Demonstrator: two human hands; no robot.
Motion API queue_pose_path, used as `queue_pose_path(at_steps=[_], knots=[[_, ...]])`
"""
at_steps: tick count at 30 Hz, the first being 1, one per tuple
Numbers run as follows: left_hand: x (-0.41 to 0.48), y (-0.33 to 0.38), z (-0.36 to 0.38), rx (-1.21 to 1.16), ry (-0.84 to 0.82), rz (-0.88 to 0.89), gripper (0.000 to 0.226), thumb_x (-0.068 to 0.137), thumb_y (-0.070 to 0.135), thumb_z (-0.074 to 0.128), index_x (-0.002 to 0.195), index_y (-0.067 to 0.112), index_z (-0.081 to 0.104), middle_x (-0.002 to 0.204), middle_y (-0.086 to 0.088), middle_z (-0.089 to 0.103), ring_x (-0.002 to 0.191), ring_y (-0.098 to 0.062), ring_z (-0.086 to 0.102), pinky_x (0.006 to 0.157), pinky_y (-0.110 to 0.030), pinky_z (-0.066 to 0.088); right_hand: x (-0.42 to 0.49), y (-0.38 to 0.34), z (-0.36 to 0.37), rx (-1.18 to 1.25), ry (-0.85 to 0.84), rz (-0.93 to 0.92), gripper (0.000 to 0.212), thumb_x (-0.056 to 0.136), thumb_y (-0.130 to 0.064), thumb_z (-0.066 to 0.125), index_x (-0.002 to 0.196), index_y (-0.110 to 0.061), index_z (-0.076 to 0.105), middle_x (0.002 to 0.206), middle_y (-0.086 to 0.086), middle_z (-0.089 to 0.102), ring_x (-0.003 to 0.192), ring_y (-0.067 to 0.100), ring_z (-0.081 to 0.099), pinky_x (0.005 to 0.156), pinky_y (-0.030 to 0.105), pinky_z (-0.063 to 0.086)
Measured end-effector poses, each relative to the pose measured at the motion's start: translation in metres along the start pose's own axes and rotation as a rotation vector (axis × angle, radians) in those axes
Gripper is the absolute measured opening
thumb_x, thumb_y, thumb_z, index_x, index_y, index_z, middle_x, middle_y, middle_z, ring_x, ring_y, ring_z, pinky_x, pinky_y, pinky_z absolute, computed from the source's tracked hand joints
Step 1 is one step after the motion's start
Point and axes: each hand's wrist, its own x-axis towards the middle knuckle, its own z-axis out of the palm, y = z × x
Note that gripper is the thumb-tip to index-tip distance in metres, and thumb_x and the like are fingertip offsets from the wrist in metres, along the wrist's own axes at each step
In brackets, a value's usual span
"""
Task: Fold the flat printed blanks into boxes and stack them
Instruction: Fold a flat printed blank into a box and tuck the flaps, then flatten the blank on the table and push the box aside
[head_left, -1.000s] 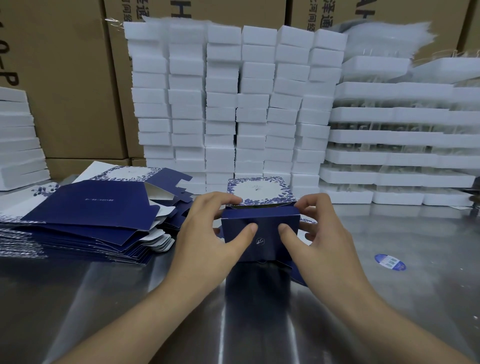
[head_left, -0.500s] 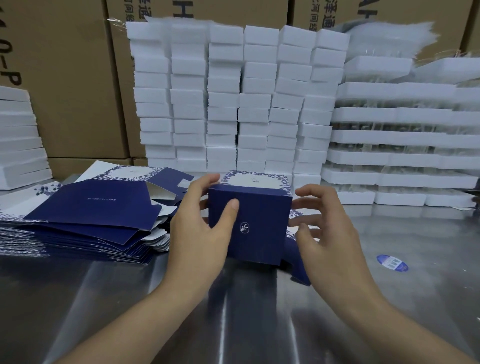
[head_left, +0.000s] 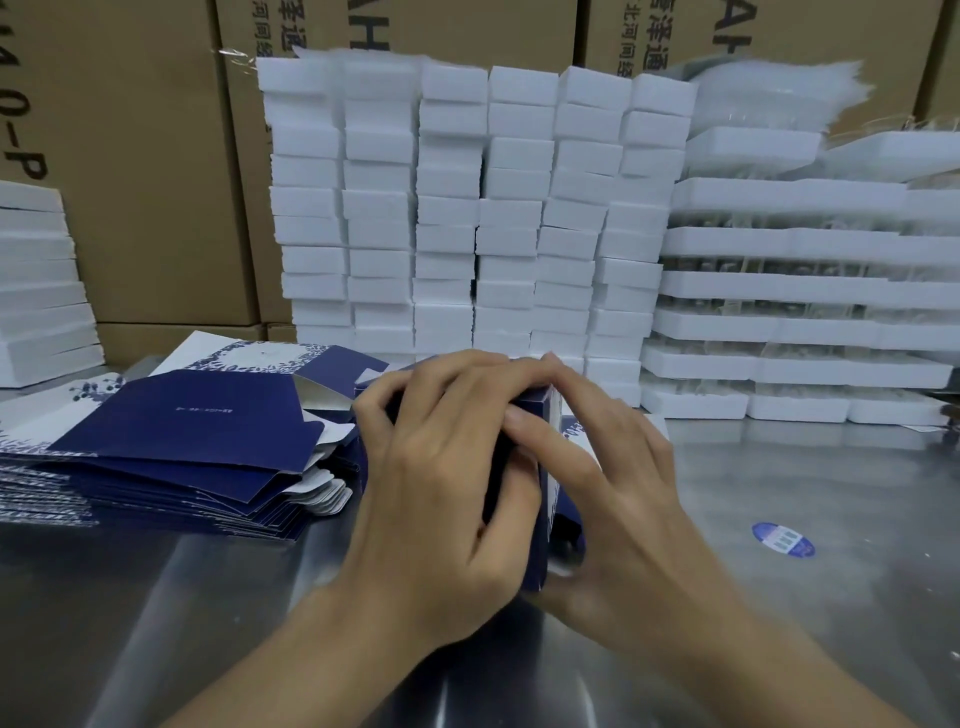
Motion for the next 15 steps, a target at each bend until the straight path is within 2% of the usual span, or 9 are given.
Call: queue_pose_path(at_steps=[4, 8, 11, 15], knots=[[0.003, -0.001, -0.004, -0.084, -0.058, -0.046, 0.058, 0.082, 0.020, 0.051, 0.140, 0.020, 0.060, 0.130, 0.019, 0.064, 0.133, -0.010, 0.054, 0.109, -0.040, 0.029, 0.002, 0.002, -0.005, 0.032, -0.048, -0.010, 0.093, 0.075, -0.048, 0.084, 0.155, -0.046, 0.038, 0.171, 0.005, 0.025, 0.154, 0.023, 0.035, 0.118, 0.047, 0.031], [0.006, 0.003, -0.006, -0.093, -0.076, -0.003, 0.060, 0.080, 0.019, 0.051, 0.139, 0.024, 0.060, 0.132, 0.022, 0.062, 0.133, -0.010, 0.054, 0.107, -0.038, 0.029, 0.002, 0.001, -0.006, 0.072, -0.057, -0.028, 0.090, 0.073, -0.047, 0.084, 0.152, -0.044, 0.041, 0.172, 0.006, 0.022, 0.157, 0.024, 0.030, 0.117, 0.047, 0.033], [0.007, 0.005, -0.006, -0.074, -0.053, 0.034, 0.060, 0.082, 0.018, 0.051, 0.141, 0.023, 0.059, 0.138, 0.020, 0.061, 0.141, -0.012, 0.050, 0.111, -0.044, 0.030, 0.005, 0.001, -0.009, 0.045, -0.012, -0.036, 0.081, 0.077, -0.051, 0.080, 0.148, -0.043, 0.043, 0.171, 0.004, 0.025, 0.156, 0.021, 0.032, 0.116, 0.044, 0.033], [0.001, 0.009, 0.000, -0.010, -0.011, 0.125, 0.062, 0.088, 0.015, 0.049, 0.149, 0.027, 0.046, 0.149, 0.008, 0.056, 0.154, -0.020, 0.037, 0.119, -0.055, 0.027, 0.009, 0.002, -0.011, -0.045, 0.064, -0.086, 0.069, 0.080, -0.048, 0.079, 0.143, -0.039, 0.052, 0.167, 0.009, 0.034, 0.155, 0.030, 0.035, 0.115, 0.050, 0.034]])
